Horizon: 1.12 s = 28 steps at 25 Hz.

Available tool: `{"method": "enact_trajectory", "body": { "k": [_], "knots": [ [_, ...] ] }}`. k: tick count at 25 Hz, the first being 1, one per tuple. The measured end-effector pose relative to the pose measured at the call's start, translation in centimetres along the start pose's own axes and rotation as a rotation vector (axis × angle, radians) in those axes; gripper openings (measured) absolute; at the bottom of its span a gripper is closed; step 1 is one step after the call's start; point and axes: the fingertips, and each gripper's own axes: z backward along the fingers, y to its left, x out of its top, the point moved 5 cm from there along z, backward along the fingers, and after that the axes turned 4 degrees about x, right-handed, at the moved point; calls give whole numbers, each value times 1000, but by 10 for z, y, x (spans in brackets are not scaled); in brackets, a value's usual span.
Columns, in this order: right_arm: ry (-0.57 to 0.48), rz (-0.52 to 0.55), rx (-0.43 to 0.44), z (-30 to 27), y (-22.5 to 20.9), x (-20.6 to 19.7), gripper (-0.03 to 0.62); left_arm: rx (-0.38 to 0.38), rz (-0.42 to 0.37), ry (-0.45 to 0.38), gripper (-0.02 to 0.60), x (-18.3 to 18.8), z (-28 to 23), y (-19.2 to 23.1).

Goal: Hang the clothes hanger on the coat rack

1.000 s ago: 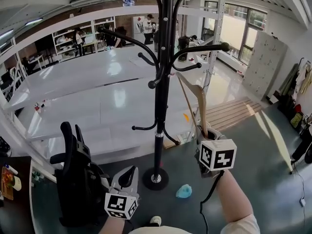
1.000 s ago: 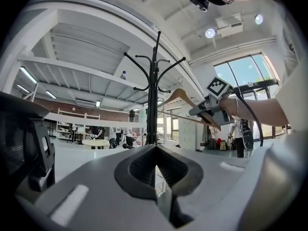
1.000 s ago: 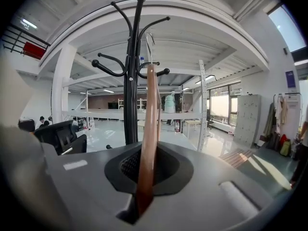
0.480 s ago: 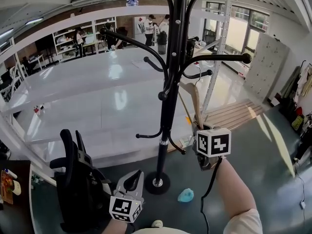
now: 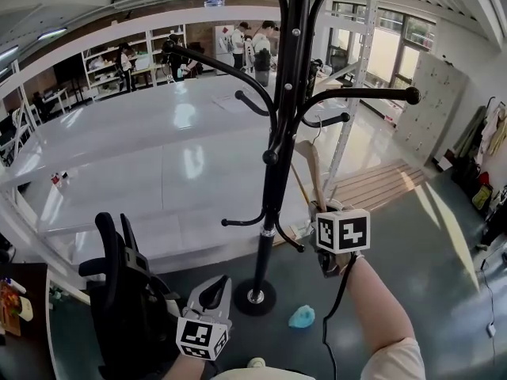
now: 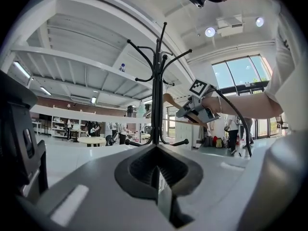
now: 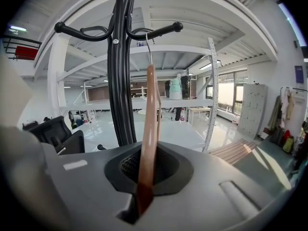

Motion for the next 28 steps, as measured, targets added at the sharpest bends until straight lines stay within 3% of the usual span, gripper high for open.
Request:
{"method": "enact_trajectory", "body": {
  "k": [8, 15, 19, 23, 28],
  "knots": [
    [-22, 35, -30, 3, 0, -10, 35, -12, -1, 5, 0, -5, 2, -3],
    [-74, 25, 14, 18, 7, -13, 239, -8, -5, -12, 0, 2, 10, -13],
    [-133, 74, -49, 40, 9, -13, 268, -13, -5, -16, 0, 6, 16, -21],
    [-257, 87, -62, 71, 12, 0, 271, -21, -2, -26, 0, 14, 20, -33],
    [-380, 134, -54, 110, 22, -5, 141, -23, -11, -57, 0, 26, 29, -51]
  ]
}}
